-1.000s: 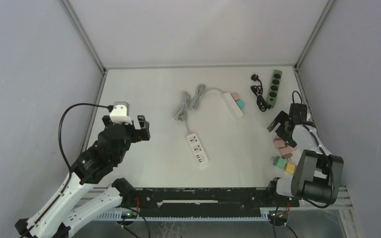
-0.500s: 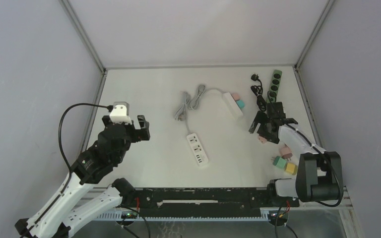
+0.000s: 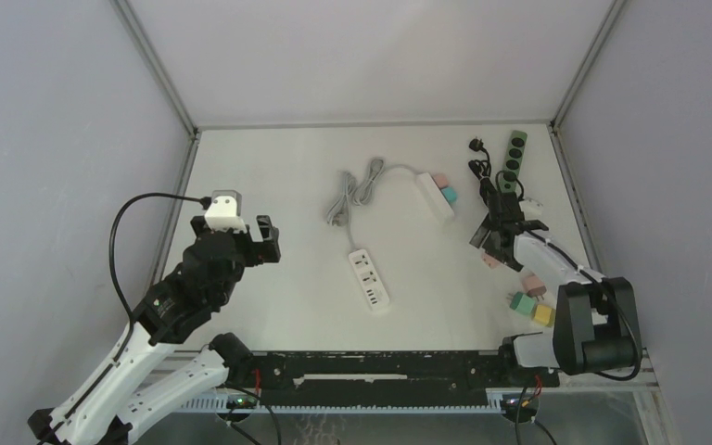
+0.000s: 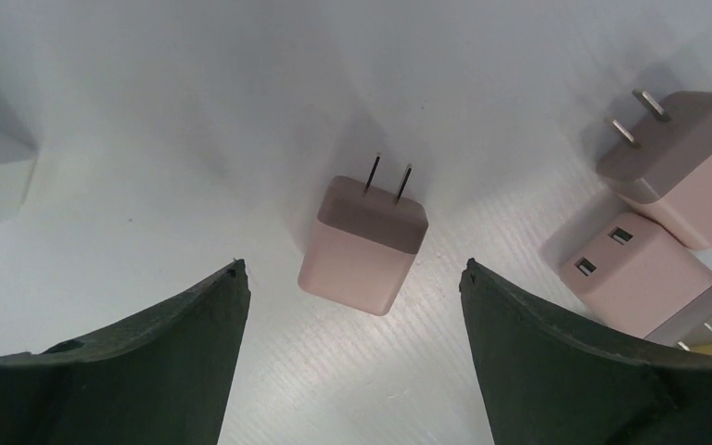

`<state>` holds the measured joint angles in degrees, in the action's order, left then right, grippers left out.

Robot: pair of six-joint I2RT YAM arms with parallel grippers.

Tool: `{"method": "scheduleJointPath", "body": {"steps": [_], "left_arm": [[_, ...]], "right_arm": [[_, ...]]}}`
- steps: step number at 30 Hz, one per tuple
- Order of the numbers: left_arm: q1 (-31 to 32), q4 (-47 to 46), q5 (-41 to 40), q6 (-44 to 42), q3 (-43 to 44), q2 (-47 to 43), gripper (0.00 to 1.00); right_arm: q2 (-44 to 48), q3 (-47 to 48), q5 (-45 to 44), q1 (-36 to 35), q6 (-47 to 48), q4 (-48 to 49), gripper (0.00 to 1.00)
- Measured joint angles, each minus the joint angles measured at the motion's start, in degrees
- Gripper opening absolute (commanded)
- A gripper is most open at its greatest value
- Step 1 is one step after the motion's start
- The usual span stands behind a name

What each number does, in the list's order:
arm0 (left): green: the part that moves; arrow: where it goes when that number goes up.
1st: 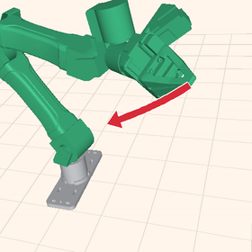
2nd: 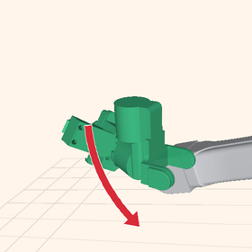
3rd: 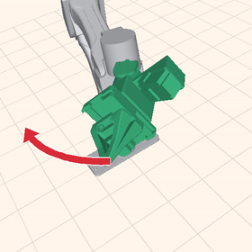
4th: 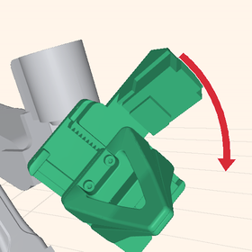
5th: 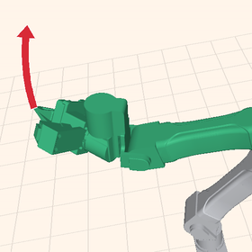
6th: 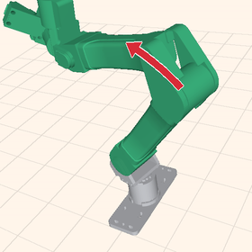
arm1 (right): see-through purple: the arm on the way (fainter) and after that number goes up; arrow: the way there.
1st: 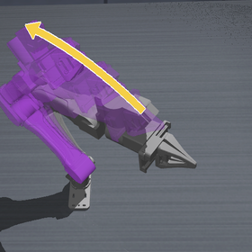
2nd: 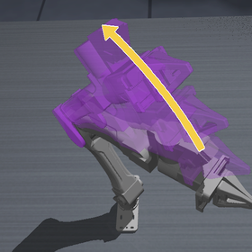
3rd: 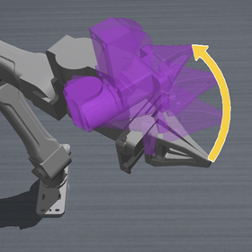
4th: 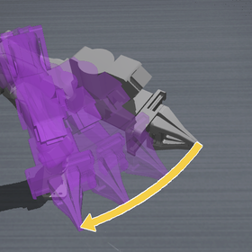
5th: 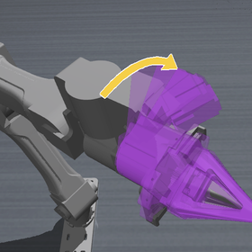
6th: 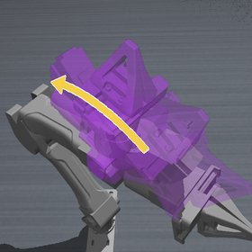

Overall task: Insert the plug
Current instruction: Move the plug to the center of the board, then pick up the plug from the center of the board.

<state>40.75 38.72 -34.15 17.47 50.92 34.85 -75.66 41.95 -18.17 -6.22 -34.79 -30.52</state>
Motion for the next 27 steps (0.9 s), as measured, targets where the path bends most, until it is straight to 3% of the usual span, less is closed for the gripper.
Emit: {"method": "scheduleJointPath", "body": {"steps": [7,14,18,22,27], "left_arm": [[0.0,0.0,0.0,0.0,0.0,0.0,1.0],[0.0,0.0,0.0,0.0,0.0,0.0,1.0],[0.0,0.0,0.02,0.0,0.0,0.0,1.0],[-0.2,-0.02,0.04,0.0,-0.07,0.0,1.0],[-1.4,-0.07,0.35,0.0,-0.37,0.02,1.0]], "right_arm": [[-5.53,0.0,-3.67,-2.97,-5.09,1.07,0.87],[-8.68,0.02,-5.53,-3.76,-7.04,1.77,0.79],[-8.85,0.11,-6.05,-4.28,-7.19,2.05,0.72],[-8.83,0.11,-6.47,-4.87,-6.99,2.01,0.57],[-7.85,0.11,-6.86,-6.03,-6.49,1.79,0.49]]}}
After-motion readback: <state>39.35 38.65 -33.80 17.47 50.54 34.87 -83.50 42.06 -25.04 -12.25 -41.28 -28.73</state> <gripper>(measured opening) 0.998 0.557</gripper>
